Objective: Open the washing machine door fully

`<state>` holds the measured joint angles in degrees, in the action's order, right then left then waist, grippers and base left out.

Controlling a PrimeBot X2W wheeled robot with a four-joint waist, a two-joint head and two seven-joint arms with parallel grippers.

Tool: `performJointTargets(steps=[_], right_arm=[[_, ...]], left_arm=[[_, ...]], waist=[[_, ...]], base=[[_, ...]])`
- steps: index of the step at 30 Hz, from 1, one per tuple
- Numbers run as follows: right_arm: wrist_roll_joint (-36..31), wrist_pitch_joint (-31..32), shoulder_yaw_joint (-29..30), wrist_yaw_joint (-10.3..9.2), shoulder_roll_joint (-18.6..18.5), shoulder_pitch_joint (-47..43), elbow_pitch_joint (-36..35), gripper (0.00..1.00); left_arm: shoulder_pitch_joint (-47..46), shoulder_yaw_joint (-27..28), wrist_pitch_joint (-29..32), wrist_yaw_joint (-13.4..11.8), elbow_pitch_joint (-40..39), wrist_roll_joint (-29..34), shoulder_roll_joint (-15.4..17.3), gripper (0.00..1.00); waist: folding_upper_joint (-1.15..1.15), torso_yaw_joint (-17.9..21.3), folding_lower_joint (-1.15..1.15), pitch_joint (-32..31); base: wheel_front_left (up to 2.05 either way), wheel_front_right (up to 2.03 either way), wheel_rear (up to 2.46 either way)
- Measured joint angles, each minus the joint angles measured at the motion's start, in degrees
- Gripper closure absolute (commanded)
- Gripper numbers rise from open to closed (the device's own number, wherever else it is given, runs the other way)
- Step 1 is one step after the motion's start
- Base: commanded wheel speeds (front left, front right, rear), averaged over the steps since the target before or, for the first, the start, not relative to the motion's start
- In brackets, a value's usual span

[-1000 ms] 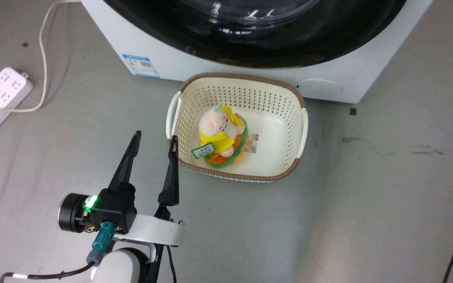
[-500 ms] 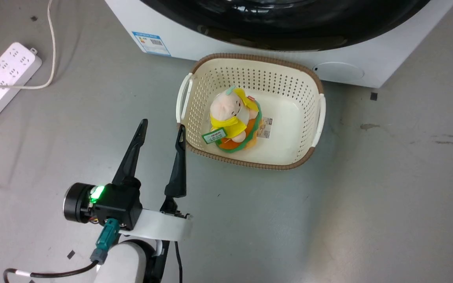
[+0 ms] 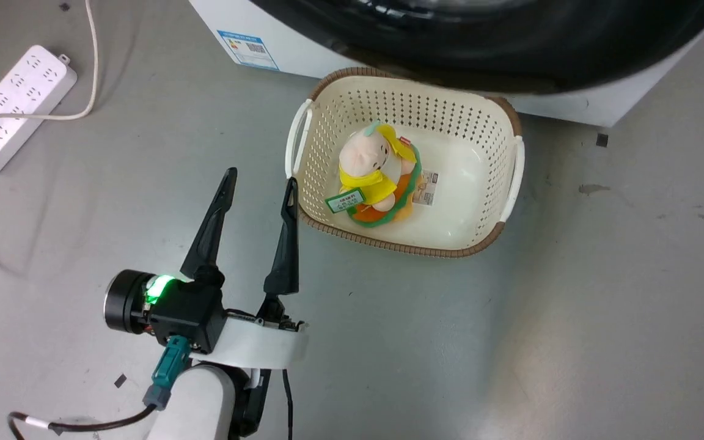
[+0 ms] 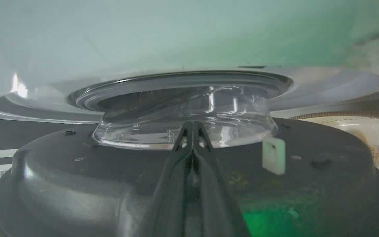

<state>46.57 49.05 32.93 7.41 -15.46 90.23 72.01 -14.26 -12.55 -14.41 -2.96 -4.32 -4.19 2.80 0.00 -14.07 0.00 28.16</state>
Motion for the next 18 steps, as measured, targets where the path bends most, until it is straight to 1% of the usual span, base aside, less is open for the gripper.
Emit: performJointTargets(steps=[3,8,18], right_arm=[[0.0,1.1,-0.4,0.01,0.4,-1.7,0.3,1.0],[1.0,2.9,-0.7,0.02,1.9,-9.0,-1.7,1.0],[4.1,8.6,-1.5,0.01,8.4,-22.5,-9.4,1.0]], left_arm=[[0.0,0.0,-0.3,-0.1,0.0,0.0,0.0,0.0],[0.3,0.5,-0.3,0.0,0.5,-0.4,0.0,0.0],[3.7,0.9,-0.3,0.7,2.4,-0.1,0.0,0.0]], waist=[[0.0,0.1,0.0,-1.1],[0.0,0.7,-0.01,-4.2],[0.0,2.9,-0.01,-11.2]], base=[[0.0,0.0,0.0],[0.0,0.0,0.0],[0.0,0.0,0.0]])
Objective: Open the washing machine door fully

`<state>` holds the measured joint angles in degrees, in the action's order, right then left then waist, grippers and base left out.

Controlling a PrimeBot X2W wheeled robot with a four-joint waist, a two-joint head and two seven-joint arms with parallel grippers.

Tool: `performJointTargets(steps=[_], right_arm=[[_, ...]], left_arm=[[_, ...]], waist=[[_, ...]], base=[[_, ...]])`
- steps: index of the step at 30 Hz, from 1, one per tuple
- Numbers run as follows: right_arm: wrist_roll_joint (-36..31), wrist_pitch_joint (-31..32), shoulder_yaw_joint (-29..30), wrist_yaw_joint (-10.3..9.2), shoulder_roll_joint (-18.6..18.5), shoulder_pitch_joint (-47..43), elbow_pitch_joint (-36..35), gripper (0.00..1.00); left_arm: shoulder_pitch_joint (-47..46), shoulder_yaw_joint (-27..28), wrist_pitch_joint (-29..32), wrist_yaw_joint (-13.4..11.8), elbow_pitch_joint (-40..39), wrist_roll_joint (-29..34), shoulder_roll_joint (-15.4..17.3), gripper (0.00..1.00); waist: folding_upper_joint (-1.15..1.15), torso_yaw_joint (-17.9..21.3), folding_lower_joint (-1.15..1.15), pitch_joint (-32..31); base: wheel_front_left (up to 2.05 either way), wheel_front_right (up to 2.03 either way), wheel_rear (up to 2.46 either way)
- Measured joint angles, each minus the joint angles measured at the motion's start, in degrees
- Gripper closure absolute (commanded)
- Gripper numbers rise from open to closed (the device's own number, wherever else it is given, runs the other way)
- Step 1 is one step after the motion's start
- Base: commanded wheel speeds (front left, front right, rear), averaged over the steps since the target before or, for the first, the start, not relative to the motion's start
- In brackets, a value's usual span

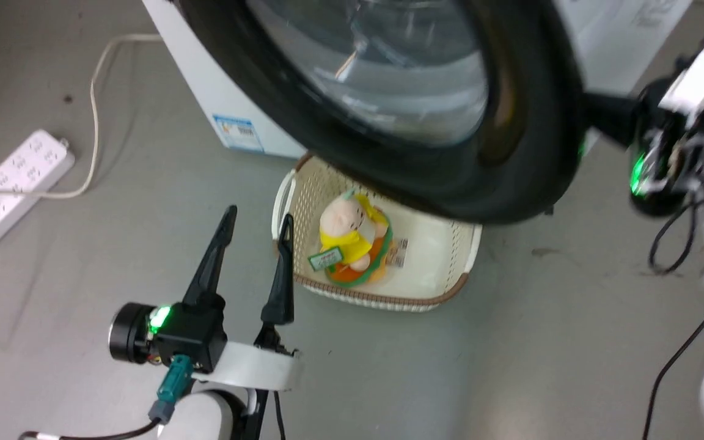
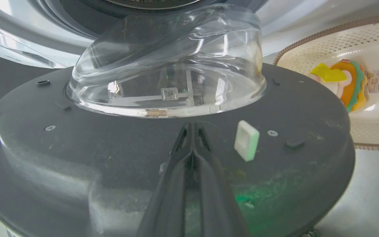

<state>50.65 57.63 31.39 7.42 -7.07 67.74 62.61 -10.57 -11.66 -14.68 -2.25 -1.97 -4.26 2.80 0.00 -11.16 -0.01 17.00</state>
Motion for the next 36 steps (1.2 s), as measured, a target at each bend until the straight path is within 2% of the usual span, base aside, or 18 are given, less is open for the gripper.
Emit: performJointTargets(steps=[7,9,14,20,21,24,28,31,32,33,34,35,36], right_arm=[[2.5,5.7,-2.0,-0.01,3.4,-9.3,-7.0,1.0],[7.3,10.2,-6.5,0.0,3.5,-13.7,-10.3,1.0],[18.0,11.2,-17.7,0.0,3.7,-18.6,-12.7,1.0],[29.8,7.8,-32.7,0.0,3.7,-25.1,-18.3,1.0],[32.5,6.1,-37.4,0.0,3.8,-27.2,-20.4,1.0],[35.7,3.4,-42.8,0.0,4.0,-29.8,-22.6,1.0],[37.3,-0.5,-46.8,0.0,4.1,-31.3,-24.4,1.0],[37.3,-3.8,-46.4,0.0,4.1,-31.7,-25.0,1.0],[36.8,-5.5,-45.7,0.0,3.9,-31.9,-25.6,0.95],[36.0,-7.5,-45.2,0.0,3.5,-32.1,-26.4,0.95],[34.4,-9.9,-44.6,0.0,2.6,-32.3,-27.7,0.33],[32.6,-12.5,-44.2,0.0,1.5,-32.5,-29.2,0.0],[30.5,-15.4,-43.7,0.0,0.2,-32.9,-31.2,0.0]], left_arm=[[3.2,-0.2,0.0,0.5,1.3,0.0,0.0,0.0],[5.0,-0.3,0.0,1.3,2.2,0.0,0.0,0.0],[6.6,0.1,0.0,1.5,2.5,0.0,0.0,0.0],[7.4,0.3,0.0,1.9,2.8,0.0,0.0,0.0],[7.6,0.3,0.0,1.9,2.9,0.0,0.0,0.0],[8.2,0.6,0.0,1.9,3.0,0.0,0.0,0.0],[8.2,1.0,0.0,1.9,3.0,0.0,0.0,0.0],[8.6,1.4,0.0,1.8,3.0,0.0,0.0,0.0],[8.8,1.5,0.0,1.8,3.0,0.0,0.0,0.0],[9.1,1.6,0.0,1.8,3.0,0.0,0.0,0.0],[9.3,1.6,0.0,1.7,3.0,-0.1,0.0,0.0],[9.5,1.7,0.0,1.7,3.1,-0.1,0.0,0.0],[9.6,1.7,0.0,1.6,3.1,-0.3,0.0,0.0]], waist=[[0.0,1.0,0.0,-4.8],[0.0,1.3,-0.01,-7.1],[0.0,1.2,-0.01,-9.2],[0.0,0.9,0.0,-10.5],[0.0,0.7,0.0,-10.8],[0.0,0.6,0.0,-11.1],[0.0,0.7,0.01,-11.5],[0.0,1.0,0.01,-12.4],[0.0,1.1,0.01,-12.7],[0.0,1.3,0.01,-13.1],[0.0,1.4,0.01,-13.5],[0.0,1.6,0.01,-14.0],[0.0,1.9,0.01,-14.4]], base=[[0.0,0.0,0.0],[0.0,0.0,0.0],[0.0,0.0,0.0],[0.0,0.0,0.0],[0.0,0.0,0.0],[0.0,0.0,0.0],[0.0,0.0,0.0],[0.0,0.0,0.0],[0.0,0.0,0.0],[0.0,0.0,0.0],[0.0,0.0,0.0],[0.0,0.0,0.0],[0.0,0.0,0.0]])
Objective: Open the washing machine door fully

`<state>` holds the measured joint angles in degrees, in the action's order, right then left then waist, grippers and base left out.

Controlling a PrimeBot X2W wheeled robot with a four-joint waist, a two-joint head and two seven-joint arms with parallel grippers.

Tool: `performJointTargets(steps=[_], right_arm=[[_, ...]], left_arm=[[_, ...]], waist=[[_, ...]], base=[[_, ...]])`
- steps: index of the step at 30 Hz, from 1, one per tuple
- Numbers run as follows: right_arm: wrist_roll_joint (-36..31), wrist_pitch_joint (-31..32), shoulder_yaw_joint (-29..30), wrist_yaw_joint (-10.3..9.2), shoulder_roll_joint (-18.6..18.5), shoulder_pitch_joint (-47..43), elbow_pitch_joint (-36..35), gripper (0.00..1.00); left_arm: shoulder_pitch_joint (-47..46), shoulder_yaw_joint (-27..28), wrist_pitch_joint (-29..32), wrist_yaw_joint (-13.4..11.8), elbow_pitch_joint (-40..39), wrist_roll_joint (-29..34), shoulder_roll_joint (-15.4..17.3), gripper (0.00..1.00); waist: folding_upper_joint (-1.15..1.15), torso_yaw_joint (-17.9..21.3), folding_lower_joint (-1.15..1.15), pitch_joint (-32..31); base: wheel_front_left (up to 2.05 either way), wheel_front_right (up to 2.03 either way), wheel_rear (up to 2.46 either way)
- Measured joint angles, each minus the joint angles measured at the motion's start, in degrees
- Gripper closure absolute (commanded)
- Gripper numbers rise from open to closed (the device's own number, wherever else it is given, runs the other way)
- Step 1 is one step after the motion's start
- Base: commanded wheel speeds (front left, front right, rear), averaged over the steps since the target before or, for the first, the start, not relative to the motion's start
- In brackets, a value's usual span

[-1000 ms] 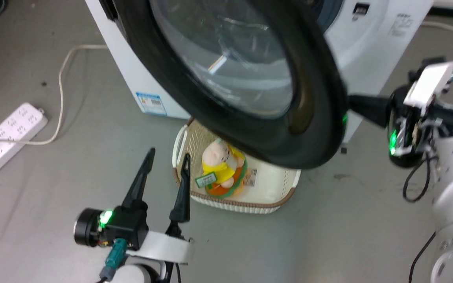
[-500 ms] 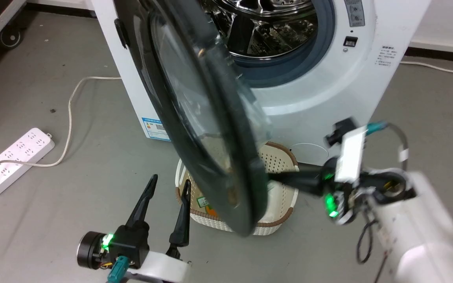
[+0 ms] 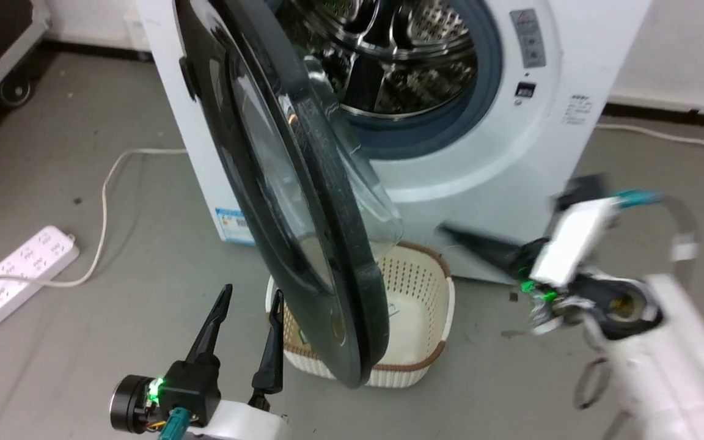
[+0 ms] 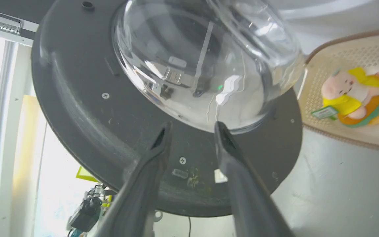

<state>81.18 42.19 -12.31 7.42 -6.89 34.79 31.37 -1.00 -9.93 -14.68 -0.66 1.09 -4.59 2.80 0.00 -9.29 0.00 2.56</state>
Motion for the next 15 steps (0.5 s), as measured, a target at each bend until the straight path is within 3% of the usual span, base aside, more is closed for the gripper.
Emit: performJointTargets(steps=[5,9,12,15], right_arm=[[-16.0,-18.9,0.3,-0.01,-9.0,-6.4,-13.2,0.0],[-33.6,-36.9,-2.5,0.01,-16.1,-13.6,-20.9,0.0],[-43.0,-47.1,-1.2,0.01,-17.2,-19.2,-22.7,0.0],[-50.8,-53.1,2.3,0.01,-15.7,-24.3,-23.1,0.0]], left_arm=[[1.3,0.4,0.0,-0.2,0.0,-0.7,0.0,0.0],[1.9,1.4,0.0,-0.2,0.1,-1.3,0.0,0.0],[2.4,2.1,0.0,-0.2,-0.1,-1.4,0.0,0.0],[3.2,2.9,0.0,-0.1,-0.5,-1.5,0.0,0.0]], waist=[[0.0,1.3,-0.01,-2.5],[0.0,2.6,0.0,-3.5],[0.0,3.7,-0.01,-4.2],[0.0,4.8,-0.01,-4.7]], base=[[0.0,0.0,0.0],[0.0,0.0,0.0],[0.0,0.0,0.0],[0.0,0.0,0.0]])
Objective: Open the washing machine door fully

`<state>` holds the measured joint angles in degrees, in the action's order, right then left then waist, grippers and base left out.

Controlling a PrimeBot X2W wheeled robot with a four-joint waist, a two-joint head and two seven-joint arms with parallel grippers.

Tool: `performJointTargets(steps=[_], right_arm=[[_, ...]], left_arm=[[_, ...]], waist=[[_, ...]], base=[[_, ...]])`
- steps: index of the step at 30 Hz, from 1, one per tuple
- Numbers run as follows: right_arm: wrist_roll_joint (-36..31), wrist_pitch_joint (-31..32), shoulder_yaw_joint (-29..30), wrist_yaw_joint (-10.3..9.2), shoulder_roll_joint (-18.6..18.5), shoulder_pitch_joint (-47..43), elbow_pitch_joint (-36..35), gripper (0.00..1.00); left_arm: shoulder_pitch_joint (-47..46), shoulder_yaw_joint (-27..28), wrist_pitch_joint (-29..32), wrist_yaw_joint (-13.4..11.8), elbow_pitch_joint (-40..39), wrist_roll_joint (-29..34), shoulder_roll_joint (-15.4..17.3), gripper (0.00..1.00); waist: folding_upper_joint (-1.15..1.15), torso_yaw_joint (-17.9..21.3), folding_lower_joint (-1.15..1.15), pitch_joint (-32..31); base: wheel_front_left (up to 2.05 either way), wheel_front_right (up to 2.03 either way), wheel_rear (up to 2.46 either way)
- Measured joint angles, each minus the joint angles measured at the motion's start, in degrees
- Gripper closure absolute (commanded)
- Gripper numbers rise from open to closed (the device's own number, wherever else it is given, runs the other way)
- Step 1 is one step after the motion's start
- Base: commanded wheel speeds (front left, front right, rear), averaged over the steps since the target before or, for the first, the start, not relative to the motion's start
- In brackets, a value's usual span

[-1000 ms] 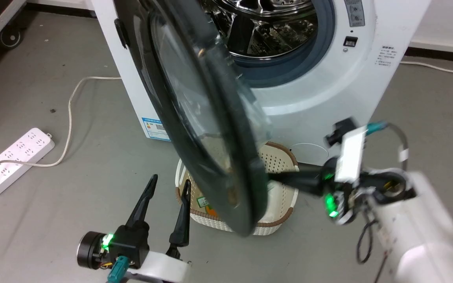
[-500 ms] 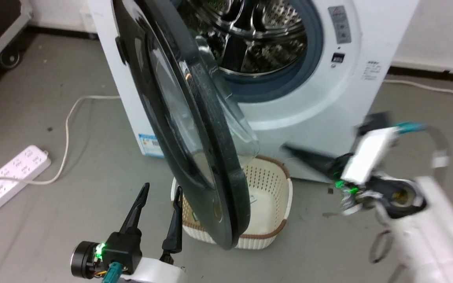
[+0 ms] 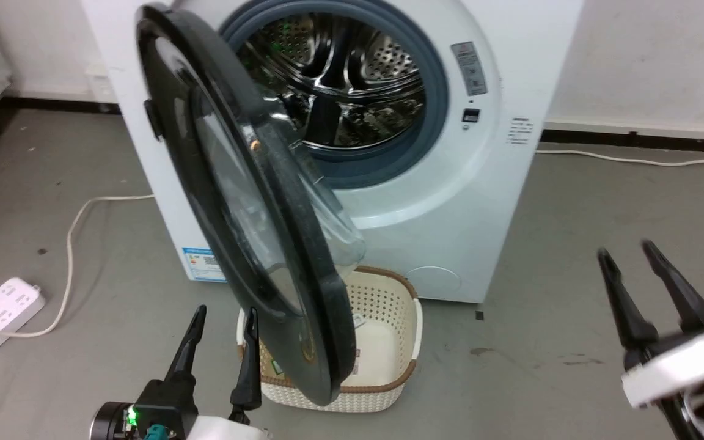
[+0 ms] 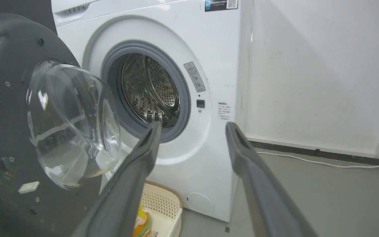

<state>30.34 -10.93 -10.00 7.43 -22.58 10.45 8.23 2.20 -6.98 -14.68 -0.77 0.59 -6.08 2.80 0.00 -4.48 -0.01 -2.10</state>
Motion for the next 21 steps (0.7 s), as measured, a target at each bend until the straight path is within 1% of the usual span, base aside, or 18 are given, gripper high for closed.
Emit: performJointTargets(steps=[3,5,9,11,14,16,21], right_arm=[[-8.1,-2.7,5.5,0.0,3.8,-4.6,-1.3,0.0],[-12.3,-3.3,8.7,0.0,7.8,-7.5,-2.6,0.0],[-19.9,-3.6,12.3,0.0,15.6,-13.6,-6.1,0.0],[-22.3,-3.8,12.9,0.01,17.6,-15.7,-8.8,0.0],[-25.9,-3.8,12.7,0.01,18.6,-17.9,-11.5,0.0],[-26.9,-3.8,12.3,0.01,19.0,-18.8,-12.7,0.0],[-27.2,-3.8,12.1,0.01,19.3,-20.0,-12.5,0.0]], left_arm=[[0.3,0.0,0.0,0.5,0.0,0.0,0.0,0.0],[0.3,0.1,0.0,0.5,0.0,0.0,0.0,0.0],[0.6,0.3,0.0,1.3,0.1,-0.1,0.0,0.0],[1.1,0.3,0.0,1.6,0.3,-0.2,0.0,0.0],[1.3,0.4,0.0,2.0,0.9,-0.5,0.0,0.0],[1.4,0.5,0.0,1.9,1.5,-0.6,0.0,0.0],[1.6,0.4,0.0,1.9,3.4,-0.6,0.0,0.0]], waist=[[0.0,0.9,0.0,-0.2],[0.0,1.2,0.0,-0.4],[0.0,1.7,0.0,-0.7],[0.0,2.0,0.0,-0.9],[0.0,2.2,0.0,-1.0],[0.0,2.5,0.01,-1.0],[0.0,2.6,0.01,-1.0]], base=[[0.0,0.0,0.0],[0.0,0.0,0.0],[0.0,0.0,0.0],[0.0,0.0,0.0],[0.0,0.0,0.0],[0.0,0.0,0.0],[0.0,0.0,0.0]])
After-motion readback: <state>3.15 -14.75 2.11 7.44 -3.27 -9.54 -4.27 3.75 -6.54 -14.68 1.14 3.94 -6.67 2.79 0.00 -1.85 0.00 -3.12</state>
